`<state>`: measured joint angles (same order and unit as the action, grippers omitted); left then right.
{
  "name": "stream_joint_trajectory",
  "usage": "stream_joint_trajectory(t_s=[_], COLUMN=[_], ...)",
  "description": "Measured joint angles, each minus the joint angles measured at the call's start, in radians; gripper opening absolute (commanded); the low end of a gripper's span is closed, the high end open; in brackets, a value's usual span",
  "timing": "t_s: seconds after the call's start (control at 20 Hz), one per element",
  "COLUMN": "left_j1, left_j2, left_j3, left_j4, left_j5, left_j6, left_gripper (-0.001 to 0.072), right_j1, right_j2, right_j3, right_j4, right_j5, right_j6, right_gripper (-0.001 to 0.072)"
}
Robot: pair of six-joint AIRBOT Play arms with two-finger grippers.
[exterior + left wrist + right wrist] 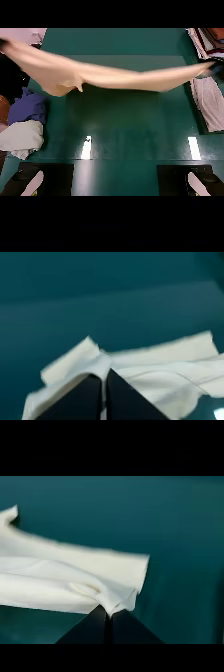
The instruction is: Fold the shirts.
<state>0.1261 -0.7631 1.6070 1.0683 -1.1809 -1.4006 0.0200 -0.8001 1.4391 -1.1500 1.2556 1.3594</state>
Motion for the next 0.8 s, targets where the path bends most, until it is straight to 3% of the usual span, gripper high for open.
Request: stream_joint_trajectory(t_s=[0.25, 0.45, 0.8], left_j1=[0.0, 0.0, -0.001], left_j2=[0.045, 0.045, -0.074], left_j3=[0.349, 0.47, 0.227], left_j4=[-0.002, -0.004, -0.001], left_j5=[0.028, 0.045, -0.079], left_j6=[-0.079, -0.12, -0.135], left_gripper=[0.0026, 0.0025, 0.0026], right_j1=[0.001, 0.001, 0.002], right_j2=[0.005, -0.064, -0.222], right_j3=[0.42, 0.644, 0.499], right_j4=[-0.153, -0.247, -0.284], right_j5=[0.053, 0.155, 0.256], right_j6=[0.026, 0.045, 0.052], right_gripper=[0.0015, 0.0015, 0.0014])
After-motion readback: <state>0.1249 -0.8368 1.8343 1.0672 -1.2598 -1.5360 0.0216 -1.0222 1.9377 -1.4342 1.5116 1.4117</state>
